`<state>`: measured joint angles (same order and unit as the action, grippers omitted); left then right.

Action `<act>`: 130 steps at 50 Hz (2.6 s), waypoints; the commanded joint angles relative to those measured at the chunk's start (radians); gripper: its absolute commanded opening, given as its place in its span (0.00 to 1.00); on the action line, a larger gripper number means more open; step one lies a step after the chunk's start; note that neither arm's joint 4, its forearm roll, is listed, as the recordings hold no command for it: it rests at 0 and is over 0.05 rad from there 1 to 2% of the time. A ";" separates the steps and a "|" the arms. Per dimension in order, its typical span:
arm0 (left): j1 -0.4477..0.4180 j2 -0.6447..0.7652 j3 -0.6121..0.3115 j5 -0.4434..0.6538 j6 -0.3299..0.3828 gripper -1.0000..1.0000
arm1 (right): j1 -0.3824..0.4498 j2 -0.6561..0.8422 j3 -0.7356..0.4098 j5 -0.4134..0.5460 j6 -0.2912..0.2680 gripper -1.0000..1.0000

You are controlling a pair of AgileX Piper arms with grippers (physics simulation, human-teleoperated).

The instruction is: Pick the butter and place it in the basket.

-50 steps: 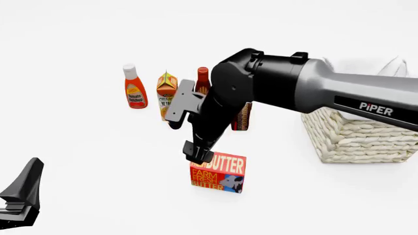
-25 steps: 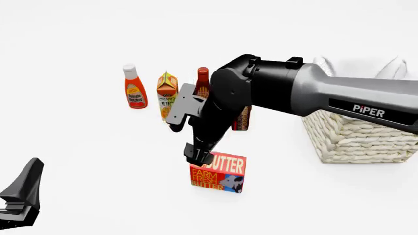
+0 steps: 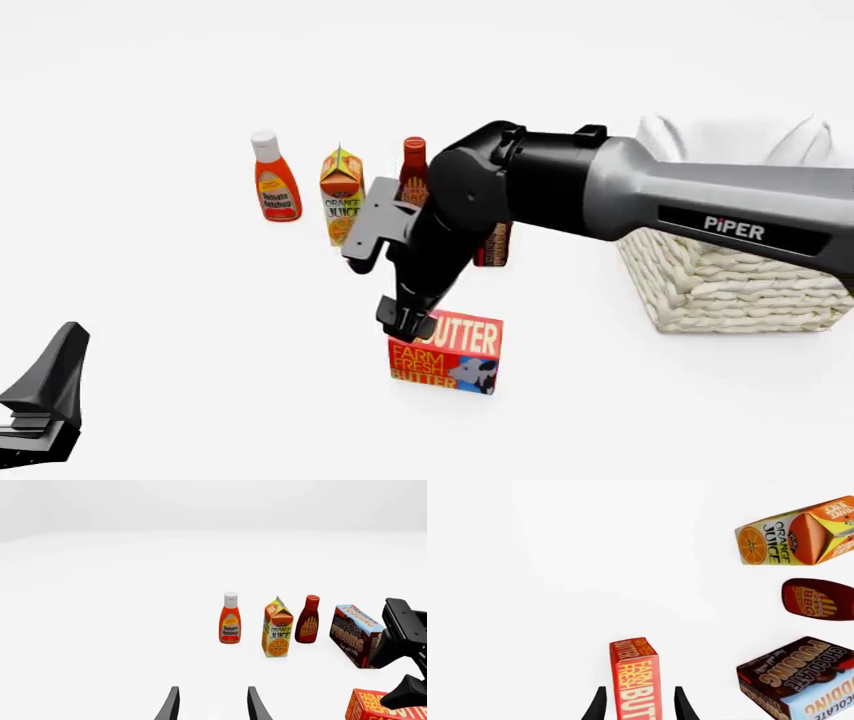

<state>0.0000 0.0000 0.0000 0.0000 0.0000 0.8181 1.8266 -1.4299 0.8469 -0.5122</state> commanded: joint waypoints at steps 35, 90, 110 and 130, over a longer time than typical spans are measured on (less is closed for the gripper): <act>0.000 0.000 0.000 0.000 0.000 1.00 | -0.013 0.029 0.010 -0.027 0.002 1.00; 0.000 0.000 0.000 0.000 0.000 1.00 | -0.014 0.065 0.045 -0.069 0.024 1.00; 0.000 0.000 0.000 0.000 0.000 1.00 | -0.009 0.071 0.058 -0.082 0.045 1.00; 0.000 0.000 0.000 0.000 0.000 1.00 | -0.009 0.071 0.058 -0.083 0.045 1.00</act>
<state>0.0000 0.0000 0.0000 0.0000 0.0000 0.8084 1.8973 -1.3734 0.7656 -0.4697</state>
